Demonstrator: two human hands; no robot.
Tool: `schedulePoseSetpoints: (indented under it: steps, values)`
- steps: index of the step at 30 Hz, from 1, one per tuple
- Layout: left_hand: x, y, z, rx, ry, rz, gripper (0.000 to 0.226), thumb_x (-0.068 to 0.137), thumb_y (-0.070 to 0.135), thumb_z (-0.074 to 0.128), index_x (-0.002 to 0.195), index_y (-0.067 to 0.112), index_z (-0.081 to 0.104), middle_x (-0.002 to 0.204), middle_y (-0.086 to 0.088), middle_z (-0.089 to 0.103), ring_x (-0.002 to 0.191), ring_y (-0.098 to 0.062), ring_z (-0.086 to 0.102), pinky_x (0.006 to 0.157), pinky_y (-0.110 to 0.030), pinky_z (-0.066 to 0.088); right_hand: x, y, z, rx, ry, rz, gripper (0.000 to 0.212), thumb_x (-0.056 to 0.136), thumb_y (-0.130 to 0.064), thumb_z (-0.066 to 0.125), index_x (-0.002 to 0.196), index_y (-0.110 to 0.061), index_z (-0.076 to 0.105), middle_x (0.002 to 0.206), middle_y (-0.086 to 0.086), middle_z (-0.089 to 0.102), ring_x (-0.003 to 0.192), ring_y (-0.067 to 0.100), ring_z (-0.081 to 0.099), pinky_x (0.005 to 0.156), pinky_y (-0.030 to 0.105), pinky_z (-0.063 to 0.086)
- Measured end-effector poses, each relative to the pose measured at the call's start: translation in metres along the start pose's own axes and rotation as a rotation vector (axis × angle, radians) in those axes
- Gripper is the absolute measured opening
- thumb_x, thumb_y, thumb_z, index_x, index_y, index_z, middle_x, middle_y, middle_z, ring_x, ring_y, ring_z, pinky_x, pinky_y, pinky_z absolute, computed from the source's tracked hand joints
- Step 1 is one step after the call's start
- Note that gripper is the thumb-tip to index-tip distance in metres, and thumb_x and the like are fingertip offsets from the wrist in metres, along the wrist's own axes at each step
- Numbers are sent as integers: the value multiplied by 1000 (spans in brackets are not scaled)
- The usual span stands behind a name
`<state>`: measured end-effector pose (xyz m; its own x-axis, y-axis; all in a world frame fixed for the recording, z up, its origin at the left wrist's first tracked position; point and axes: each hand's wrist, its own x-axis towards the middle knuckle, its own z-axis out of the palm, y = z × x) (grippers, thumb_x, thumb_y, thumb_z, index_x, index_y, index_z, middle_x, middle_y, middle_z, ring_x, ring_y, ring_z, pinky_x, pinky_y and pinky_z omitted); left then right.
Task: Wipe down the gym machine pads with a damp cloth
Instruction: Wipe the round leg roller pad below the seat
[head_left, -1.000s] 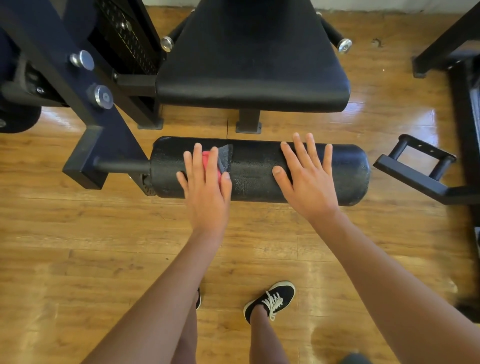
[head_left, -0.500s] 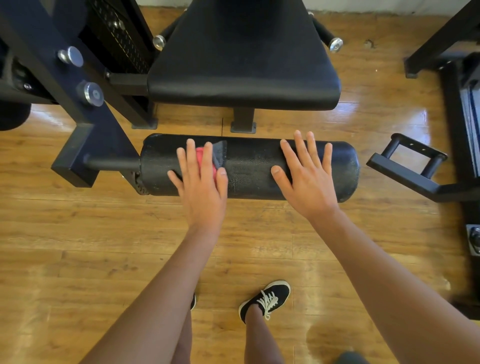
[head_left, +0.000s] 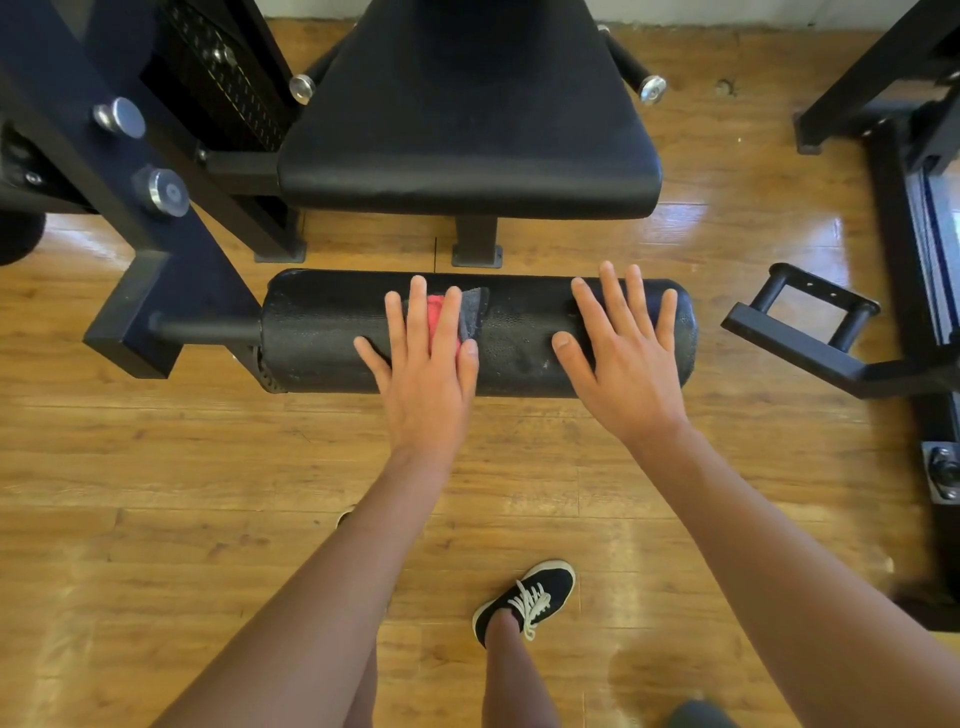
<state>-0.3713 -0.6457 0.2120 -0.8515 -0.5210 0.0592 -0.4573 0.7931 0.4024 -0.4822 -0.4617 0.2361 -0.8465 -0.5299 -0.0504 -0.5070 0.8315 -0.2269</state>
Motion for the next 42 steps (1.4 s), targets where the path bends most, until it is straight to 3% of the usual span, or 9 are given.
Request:
schedulePoseSetpoints:
  steps: [5, 10, 17, 21, 24, 28, 31, 33, 42]
  values:
    - [3, -16, -11, 49, -38, 30, 51, 110, 40, 26, 160, 29, 23, 171, -3, 12, 159, -25, 0, 120, -65, -5, -5, 9, -5, -11, -6, 8, 64, 108, -56, 22, 162, -22, 27, 172, 7, 11, 159, 26, -6, 125, 52, -13]
    - [4, -15, -15, -13, 19, -132, 52, 111, 33, 26, 161, 20, 26, 171, -7, 13, 158, -30, 1, 123, -66, 4, -12, 13, -4, -13, 8, 5, 63, 108, -54, 27, 162, -22, 27, 172, 7, 12, 159, 26, -5, 126, 52, -12]
    - [-10, 45, 17, -49, -56, -15, 53, 111, 35, 28, 162, 27, 16, 172, -4, 4, 158, -28, -7, 121, -64, -3, -17, 21, -4, -29, 27, 9, 63, 108, -54, 30, 162, -22, 26, 171, 8, 13, 159, 26, -4, 124, 50, -13]
    - [-7, 29, 8, 1, -85, 29, 54, 111, 41, 25, 162, 30, 14, 172, -1, 3, 158, -23, -8, 120, -65, -5, -24, 27, -3, -37, 1, 18, 63, 108, -55, 28, 162, -22, 25, 171, 8, 12, 159, 26, -4, 125, 51, -12]
    - [0, 15, -1, -4, -49, -50, 53, 111, 40, 22, 162, 27, 18, 172, -3, 5, 158, -25, -4, 121, -67, -1, -27, 28, -3, -43, -7, 9, 64, 108, -56, 25, 162, -23, 24, 172, 7, 11, 159, 26, -5, 123, 49, -15]
    - [-3, 38, 6, -47, -44, -52, 55, 111, 35, 27, 163, 21, 17, 172, -8, 0, 158, -29, -4, 126, -58, 7, -29, 30, -1, -22, 1, 11, 63, 108, -55, 25, 162, -23, 25, 171, 7, 12, 159, 26, -5, 124, 46, -15]
    - [-11, 71, 21, -57, -102, 54, 58, 111, 37, 28, 164, 24, 8, 172, -7, -7, 157, -27, -9, 125, -51, 1, -31, 32, -1, -1, 13, 39, 61, 109, -54, 24, 162, -23, 25, 171, 8, 13, 158, 25, -6, 125, 49, -10]
    - [-12, 80, 27, -71, -108, 31, 58, 111, 37, 27, 164, 24, 8, 172, -8, -6, 158, -28, -9, 126, -51, 1, -33, 34, 0, -2, 22, 46, 60, 109, -52, 27, 162, -23, 25, 171, 8, 13, 158, 25, -5, 126, 50, -8]
    - [-12, 57, 21, -41, -111, 102, 62, 110, 50, 26, 163, 31, 1, 172, -3, -6, 158, -24, -6, 122, -55, -6, -22, 20, 4, 20, 64, 27, 56, 111, -47, 24, 161, -21, 27, 171, 9, 16, 159, 26, -1, 126, 46, -10]
